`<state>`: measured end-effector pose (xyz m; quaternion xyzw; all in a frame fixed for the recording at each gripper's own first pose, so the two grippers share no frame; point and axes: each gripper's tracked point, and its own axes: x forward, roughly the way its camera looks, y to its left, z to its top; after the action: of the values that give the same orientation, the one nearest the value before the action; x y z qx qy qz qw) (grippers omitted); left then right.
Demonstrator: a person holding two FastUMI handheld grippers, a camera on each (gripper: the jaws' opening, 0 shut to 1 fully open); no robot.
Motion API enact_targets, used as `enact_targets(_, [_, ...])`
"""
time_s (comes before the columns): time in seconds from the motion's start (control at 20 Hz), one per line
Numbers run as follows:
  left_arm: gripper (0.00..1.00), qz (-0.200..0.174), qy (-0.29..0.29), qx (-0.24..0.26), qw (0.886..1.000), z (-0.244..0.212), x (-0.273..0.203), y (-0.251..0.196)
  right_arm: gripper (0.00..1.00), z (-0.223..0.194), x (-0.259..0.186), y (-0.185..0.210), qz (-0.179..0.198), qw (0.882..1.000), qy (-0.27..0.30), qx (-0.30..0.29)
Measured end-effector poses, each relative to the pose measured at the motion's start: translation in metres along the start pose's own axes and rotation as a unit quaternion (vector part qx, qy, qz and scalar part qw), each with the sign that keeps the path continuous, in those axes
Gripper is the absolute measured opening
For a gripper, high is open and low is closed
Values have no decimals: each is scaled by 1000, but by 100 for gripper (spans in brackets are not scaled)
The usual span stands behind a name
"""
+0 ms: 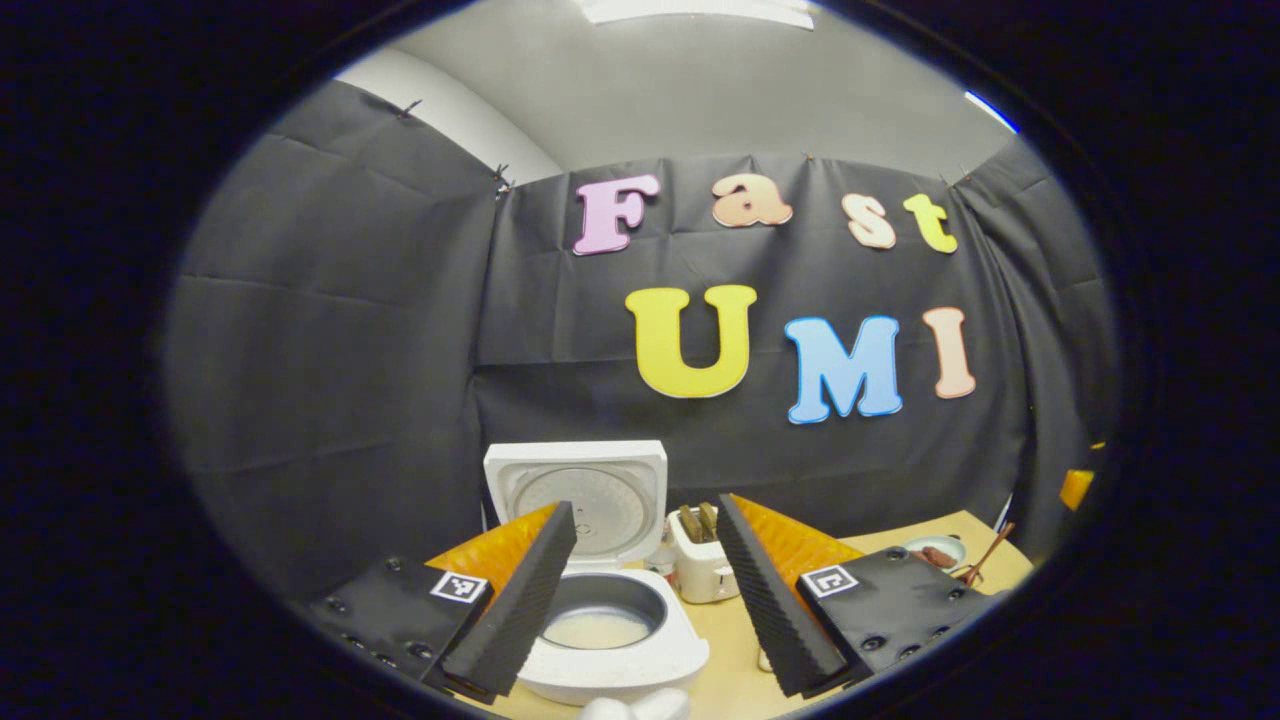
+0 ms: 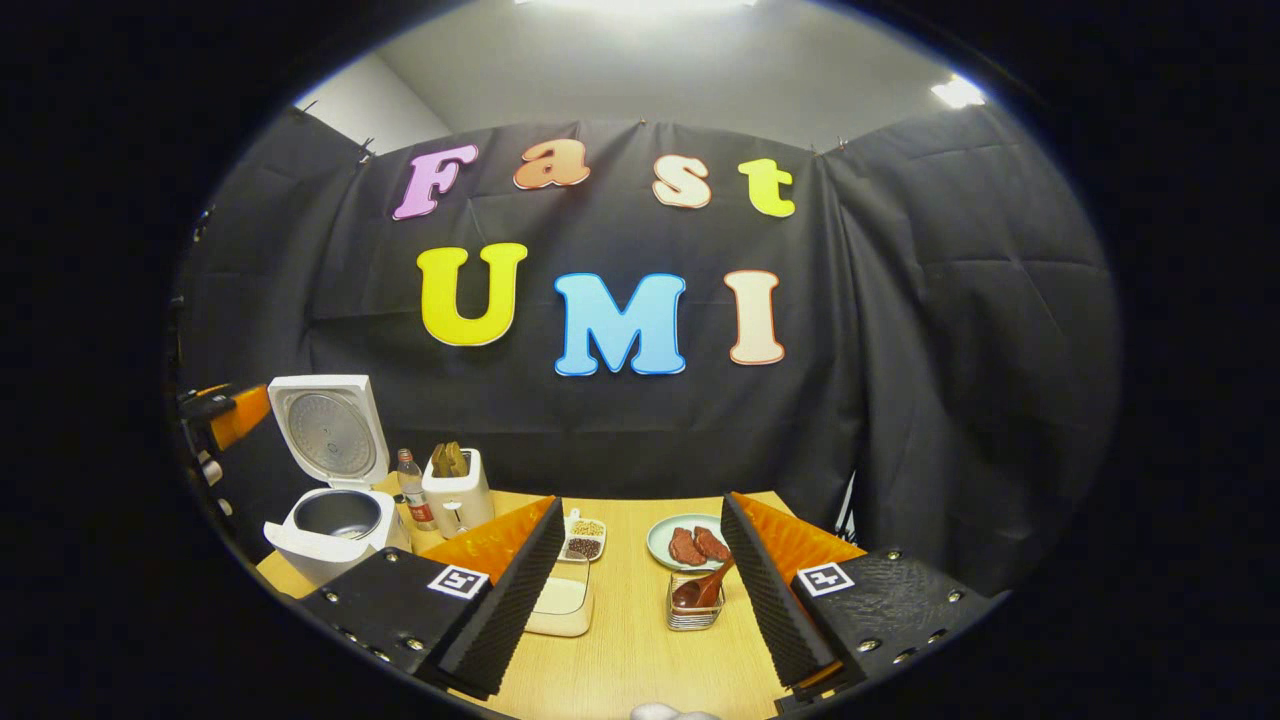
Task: Close the left gripper, press the button to open the rice cooker; take a wooden spoon from the chopstick holder with the right hand, scoop a spoonful of rice and pour it into the rice cooker, then put the wooden spoon back into the chopstick holder.
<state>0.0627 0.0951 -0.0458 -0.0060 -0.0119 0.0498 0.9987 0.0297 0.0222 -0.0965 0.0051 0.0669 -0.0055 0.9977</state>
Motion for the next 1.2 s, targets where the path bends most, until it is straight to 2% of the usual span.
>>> enact_targets(0.15, [100, -22, -14, 3, 1000, 18, -25, -20, 96, -25, 10, -11, -10, 1000, 17, 23])
enact_targets(0.3, [100, -41, -6, 1, 999, 15, -31, -38, 96, -54, 26, -25, -21, 999, 34, 27])
enact_targets(0.45, [95, -51, 2, -5, 999, 17, -34, -50, 96, -78, 53, -45, -38, 998, 46, 37])
enact_targets(0.85, [95, -53, 8, 3, 999, 25, -32, -74, 97, -153, 151, -90, -57, 989, 102, 85])
enact_targets(0.95, [100, -47, 10, 4, 999, 26, -30, -77, 97, -170, 176, -98, -61, 988, 112, 90])
enact_targets(1.15, [100, -37, 15, 6, 999, 22, -27, -85, 97, -194, 225, -109, -64, 984, 127, 108])
enact_targets(1.2, [95, -33, 16, 8, 999, 22, -25, -86, 97, -198, 237, -113, -66, 983, 131, 111])
